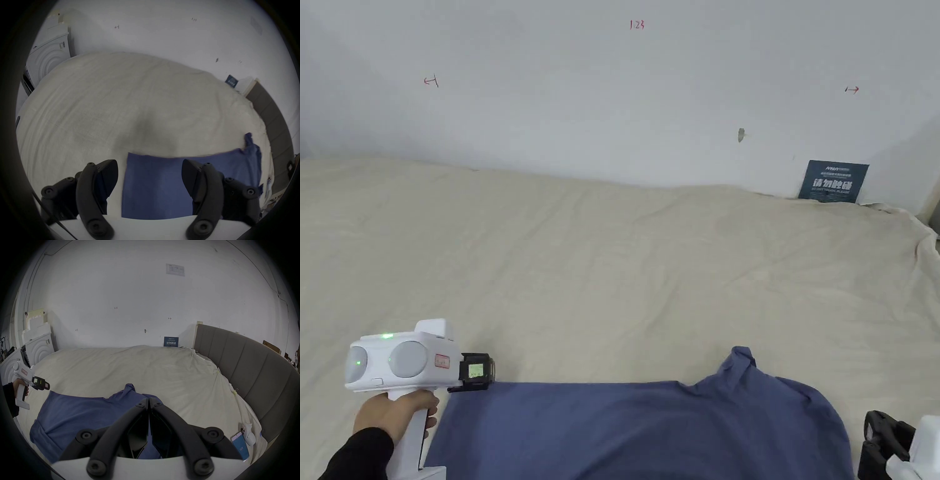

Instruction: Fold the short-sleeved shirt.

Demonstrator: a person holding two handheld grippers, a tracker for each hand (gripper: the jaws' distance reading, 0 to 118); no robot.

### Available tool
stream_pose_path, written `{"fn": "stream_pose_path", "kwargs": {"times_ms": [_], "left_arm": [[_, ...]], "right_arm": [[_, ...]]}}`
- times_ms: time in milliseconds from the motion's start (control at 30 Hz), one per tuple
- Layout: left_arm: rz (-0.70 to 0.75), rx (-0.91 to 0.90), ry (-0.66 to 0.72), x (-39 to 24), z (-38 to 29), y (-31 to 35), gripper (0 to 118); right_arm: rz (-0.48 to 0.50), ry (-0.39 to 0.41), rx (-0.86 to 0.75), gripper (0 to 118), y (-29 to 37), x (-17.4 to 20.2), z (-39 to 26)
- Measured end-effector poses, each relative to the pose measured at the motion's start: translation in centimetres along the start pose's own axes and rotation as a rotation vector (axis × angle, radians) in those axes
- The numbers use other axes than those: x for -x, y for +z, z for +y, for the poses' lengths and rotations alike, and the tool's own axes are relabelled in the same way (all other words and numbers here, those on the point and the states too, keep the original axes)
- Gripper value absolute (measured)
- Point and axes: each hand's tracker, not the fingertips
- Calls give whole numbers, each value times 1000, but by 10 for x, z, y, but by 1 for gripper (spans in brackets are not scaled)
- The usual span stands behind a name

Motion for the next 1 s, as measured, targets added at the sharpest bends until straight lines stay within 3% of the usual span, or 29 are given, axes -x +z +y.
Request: {"fn": "stream_pose_path", "kwargs": {"times_ms": [167, 233, 300, 333, 400, 567, 667, 700, 800, 1000], "left_arm": [[52, 76, -10, 6, -2, -44, 84], [59, 95, -27, 4, -7, -53, 63], [92, 64, -84, -2, -12, -47, 55], [102, 65, -99, -5, -11, -46, 43], [49, 49, -141, -12, -12, -40, 7], [23, 16, -160, -21, -16, -21, 2], [-45, -45, -154, -25, -19, 12, 2], [-60, -61, -154, -25, -20, 21, 2], [-92, -89, -152, -26, -20, 46, 2], [-103, -103, -159, -27, -21, 60, 2]], "right_arm": [[-3, -2, 25, 0, -19, -1, -4], [-1, -10, 38, 0, -25, -3, -6], [8, -25, 60, 0, -31, -5, -7], [10, -32, 70, 0, -34, -5, -7], [5, -17, 100, 0, -44, -6, -5], [21, -18, 171, 5, -92, -19, 6], [42, -48, 271, 75, -136, -30, 13], [41, -42, 293, 88, -149, -32, 13], [33, 35, 372, 88, -189, -29, 15], [6, 89, 491, 87, -243, -12, 7]]}}
